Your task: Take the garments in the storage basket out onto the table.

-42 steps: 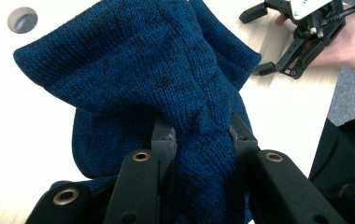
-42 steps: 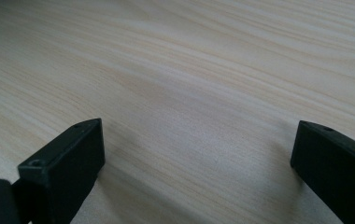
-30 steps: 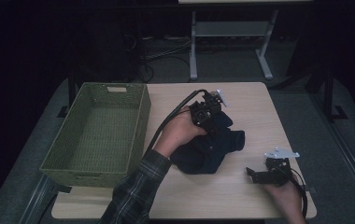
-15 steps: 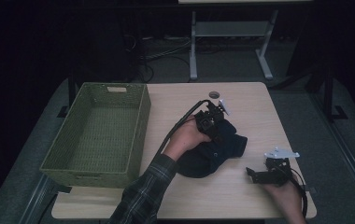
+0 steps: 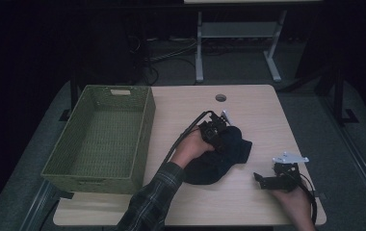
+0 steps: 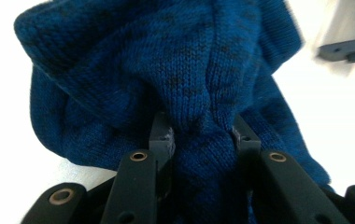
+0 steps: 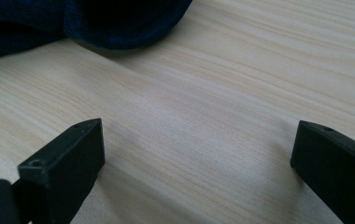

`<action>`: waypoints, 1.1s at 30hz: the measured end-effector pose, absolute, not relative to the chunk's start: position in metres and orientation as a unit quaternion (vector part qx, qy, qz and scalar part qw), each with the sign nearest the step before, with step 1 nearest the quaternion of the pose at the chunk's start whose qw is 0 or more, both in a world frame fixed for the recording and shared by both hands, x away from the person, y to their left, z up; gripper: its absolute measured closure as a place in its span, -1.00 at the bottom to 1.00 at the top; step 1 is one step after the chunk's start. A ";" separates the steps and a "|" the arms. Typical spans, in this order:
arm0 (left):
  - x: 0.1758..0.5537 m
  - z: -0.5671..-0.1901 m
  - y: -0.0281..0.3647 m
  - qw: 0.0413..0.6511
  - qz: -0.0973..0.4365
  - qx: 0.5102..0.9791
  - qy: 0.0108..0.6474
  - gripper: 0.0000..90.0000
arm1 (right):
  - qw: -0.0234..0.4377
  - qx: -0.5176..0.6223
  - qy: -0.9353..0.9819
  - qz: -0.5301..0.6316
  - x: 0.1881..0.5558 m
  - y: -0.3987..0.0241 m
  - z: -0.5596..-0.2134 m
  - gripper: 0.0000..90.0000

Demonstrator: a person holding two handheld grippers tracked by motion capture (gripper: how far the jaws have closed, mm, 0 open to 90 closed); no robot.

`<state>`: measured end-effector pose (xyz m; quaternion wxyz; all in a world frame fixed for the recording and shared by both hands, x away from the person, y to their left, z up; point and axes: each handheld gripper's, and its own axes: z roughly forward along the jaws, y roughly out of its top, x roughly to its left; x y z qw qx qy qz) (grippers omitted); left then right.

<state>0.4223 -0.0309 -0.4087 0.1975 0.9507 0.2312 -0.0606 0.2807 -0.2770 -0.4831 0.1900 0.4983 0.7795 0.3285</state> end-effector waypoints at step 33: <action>0.378 -0.353 0.049 0.283 0.039 0.923 0.259 0.50 | 0.191 0.498 0.780 0.328 0.281 -0.277 -0.483 -0.94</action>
